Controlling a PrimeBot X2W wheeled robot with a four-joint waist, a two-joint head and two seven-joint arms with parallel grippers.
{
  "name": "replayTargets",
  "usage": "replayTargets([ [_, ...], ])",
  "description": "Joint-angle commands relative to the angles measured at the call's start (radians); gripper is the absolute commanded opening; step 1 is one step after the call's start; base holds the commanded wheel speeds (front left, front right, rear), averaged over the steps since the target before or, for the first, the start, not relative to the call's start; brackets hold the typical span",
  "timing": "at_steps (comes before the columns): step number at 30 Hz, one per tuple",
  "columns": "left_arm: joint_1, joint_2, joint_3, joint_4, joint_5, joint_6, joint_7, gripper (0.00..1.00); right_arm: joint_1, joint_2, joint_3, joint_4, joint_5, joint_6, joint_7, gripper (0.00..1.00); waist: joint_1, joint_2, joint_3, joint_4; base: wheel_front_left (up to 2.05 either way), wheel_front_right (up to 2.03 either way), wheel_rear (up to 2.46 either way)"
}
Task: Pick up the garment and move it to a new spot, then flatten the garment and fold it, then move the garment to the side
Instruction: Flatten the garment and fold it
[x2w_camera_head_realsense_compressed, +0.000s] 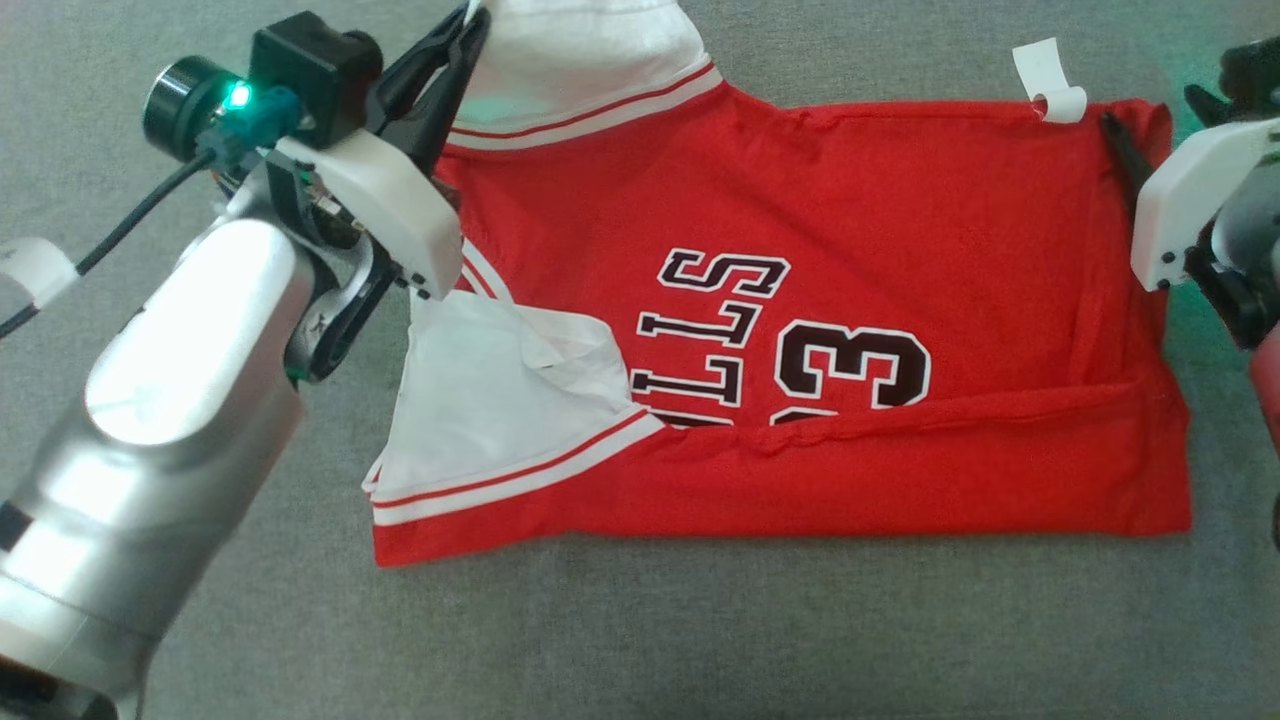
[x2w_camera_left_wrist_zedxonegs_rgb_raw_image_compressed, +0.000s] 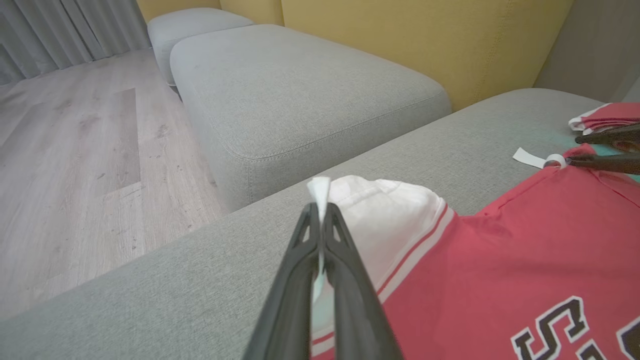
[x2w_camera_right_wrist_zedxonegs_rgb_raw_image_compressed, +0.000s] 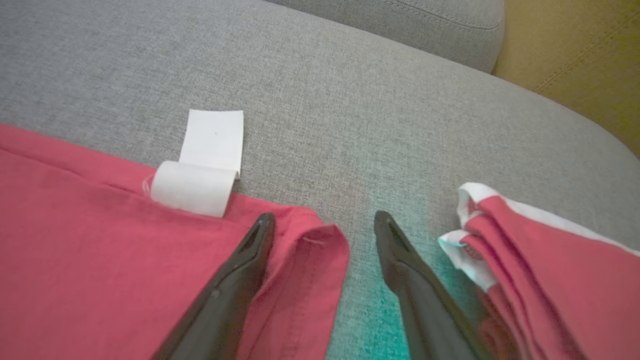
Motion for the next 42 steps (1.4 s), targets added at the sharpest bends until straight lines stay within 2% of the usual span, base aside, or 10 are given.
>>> replayTargets([
  [1, -0.021, 0.042, 0.043, -0.032, -0.002, 0.009, 0.005, 0.00, -0.008, -0.014, 0.024, -0.010, 0.013, -0.001, -0.001, 0.95, 0.0000, 0.0000, 0.003, -0.001, 0.00, 0.00, 0.00],
  [2, -0.021, 0.043, 0.044, -0.032, -0.002, 0.012, 0.007, 0.00, -0.011, -0.013, 0.039, -0.006, 0.023, -0.001, 0.004, 0.37, 0.0000, 0.0000, 0.004, -0.002, 0.00, 0.00, 0.00],
  [3, -0.022, 0.044, 0.044, -0.031, -0.003, 0.015, 0.008, 0.00, -0.014, -0.013, 0.052, -0.004, 0.036, -0.001, 0.005, 0.00, 0.0000, 0.0000, 0.006, -0.002, 0.00, 0.00, 0.00],
  [11, -0.060, 0.064, 0.067, 0.020, 0.020, 0.053, -0.018, 0.00, -0.081, -0.024, 0.083, -0.017, 0.133, -0.001, -0.052, 0.00, 0.0000, 0.0000, 0.021, -0.012, 0.00, 0.00, 0.00],
  [17, -0.141, 0.078, 0.069, 0.081, 0.077, 0.056, -0.085, 0.00, -0.150, -0.016, 0.067, -0.055, 0.226, -0.001, -0.112, 0.00, 0.0000, 0.0000, 0.038, -0.021, 0.00, 0.00, 0.00],
  [23, -0.264, 0.062, 0.066, 0.193, 0.136, 0.060, -0.166, 0.00, -0.237, -0.006, 0.053, -0.061, 0.289, -0.001, -0.190, 0.00, 0.0000, 0.0000, 0.060, -0.034, 0.00, 0.00, 0.00],
  [30, -0.384, 0.015, 0.074, 0.337, 0.186, 0.101, -0.304, 0.00, -0.296, 0.018, 0.073, -0.031, 0.357, -0.001, -0.268, 0.00, 0.0000, 0.0000, 0.070, -0.039, 0.00, 0.00, 0.00],
  [32, -0.395, -0.002, 0.069, 0.373, 0.187, 0.098, -0.326, 0.00, -0.294, 0.015, 0.087, -0.025, 0.376, -0.001, -0.282, 0.00, 0.0000, 0.0000, 0.069, -0.036, 0.00, 0.00, 0.00],
  [37, -0.363, -0.026, 0.041, 0.438, 0.181, 0.056, -0.353, 0.00, -0.254, -0.015, 0.143, -0.022, 0.426, -0.001, -0.291, 0.00, 0.0000, 0.0000, 0.044, -0.021, 0.00, 0.00, 0.00],
  [42, -0.278, -0.023, 0.017, 0.451, 0.162, 0.016, -0.361, 0.00, -0.180, -0.067, 0.210, -0.051, 0.498, -0.001, -0.274, 0.00, 0.0000, 0.0000, -0.008, -0.004, 0.00, 0.00, 0.00],
])
